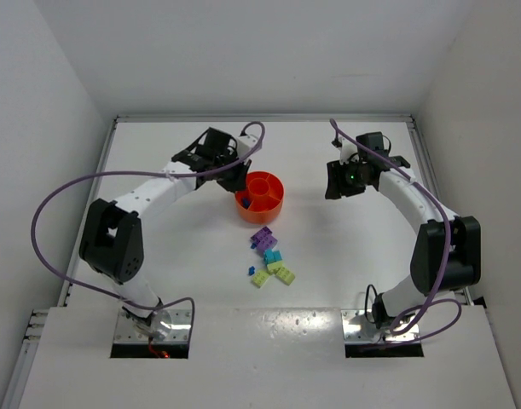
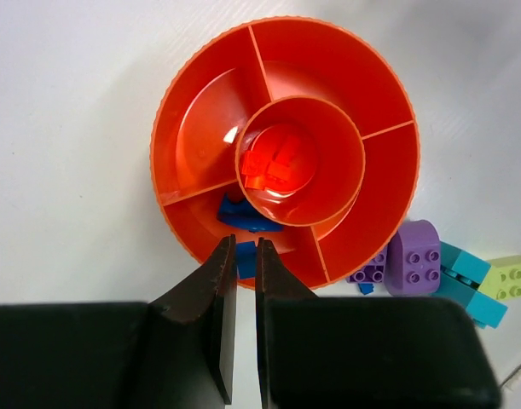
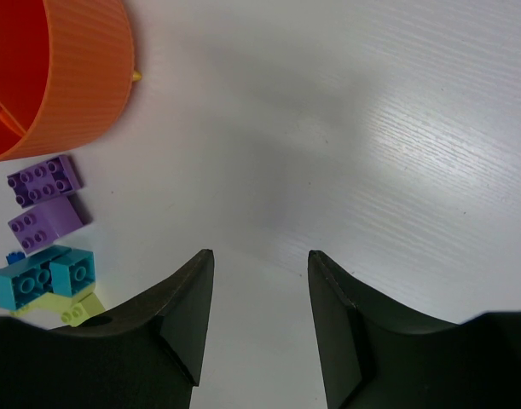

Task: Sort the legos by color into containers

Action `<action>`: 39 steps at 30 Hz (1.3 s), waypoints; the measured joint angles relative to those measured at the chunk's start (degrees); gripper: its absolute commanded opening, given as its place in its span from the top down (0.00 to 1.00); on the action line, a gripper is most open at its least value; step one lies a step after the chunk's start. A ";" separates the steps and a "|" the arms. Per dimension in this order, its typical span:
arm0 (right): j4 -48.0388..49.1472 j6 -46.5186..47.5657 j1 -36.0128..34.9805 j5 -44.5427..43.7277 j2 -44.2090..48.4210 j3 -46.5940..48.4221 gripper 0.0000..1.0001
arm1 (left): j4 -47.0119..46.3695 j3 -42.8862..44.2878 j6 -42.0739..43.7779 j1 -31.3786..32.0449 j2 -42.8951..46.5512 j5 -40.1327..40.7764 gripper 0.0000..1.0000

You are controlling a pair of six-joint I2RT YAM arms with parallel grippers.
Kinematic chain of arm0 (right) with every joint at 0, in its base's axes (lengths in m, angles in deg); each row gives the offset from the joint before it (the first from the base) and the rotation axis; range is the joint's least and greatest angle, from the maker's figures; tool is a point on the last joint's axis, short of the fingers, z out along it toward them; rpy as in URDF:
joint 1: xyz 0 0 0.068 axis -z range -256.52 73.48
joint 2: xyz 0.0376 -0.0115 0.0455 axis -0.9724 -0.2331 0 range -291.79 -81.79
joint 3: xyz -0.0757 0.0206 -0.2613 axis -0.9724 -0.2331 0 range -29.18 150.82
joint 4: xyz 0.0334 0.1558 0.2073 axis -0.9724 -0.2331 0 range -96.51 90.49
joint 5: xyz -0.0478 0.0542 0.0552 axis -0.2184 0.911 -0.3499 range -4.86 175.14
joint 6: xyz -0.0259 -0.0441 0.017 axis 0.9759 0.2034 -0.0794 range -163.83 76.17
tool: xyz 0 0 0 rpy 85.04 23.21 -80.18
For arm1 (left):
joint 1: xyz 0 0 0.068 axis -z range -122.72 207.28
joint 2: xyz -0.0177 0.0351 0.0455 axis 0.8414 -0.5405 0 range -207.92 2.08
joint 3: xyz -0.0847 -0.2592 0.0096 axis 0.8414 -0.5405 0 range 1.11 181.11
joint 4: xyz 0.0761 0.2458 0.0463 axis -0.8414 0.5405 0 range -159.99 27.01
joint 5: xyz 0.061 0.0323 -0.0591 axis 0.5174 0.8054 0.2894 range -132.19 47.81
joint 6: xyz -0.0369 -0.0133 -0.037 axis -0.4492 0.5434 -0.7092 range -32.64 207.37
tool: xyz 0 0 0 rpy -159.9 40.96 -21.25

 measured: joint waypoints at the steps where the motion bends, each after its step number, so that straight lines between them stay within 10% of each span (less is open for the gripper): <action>1: 0.00 0.00 0.00 -0.02 0.00 0.00 0.51 | -0.07 0.00 0.00 -0.11 -0.28 0.02 0.86; 14: 0.00 0.00 0.00 -0.02 0.00 0.00 0.51 | -0.85 -0.09 0.17 -0.28 -3.28 -0.07 0.63; 39: -0.04 0.00 0.00 0.17 0.00 0.00 0.51 | 6.40 -26.27 14.47 13.84 14.32 -0.33 0.66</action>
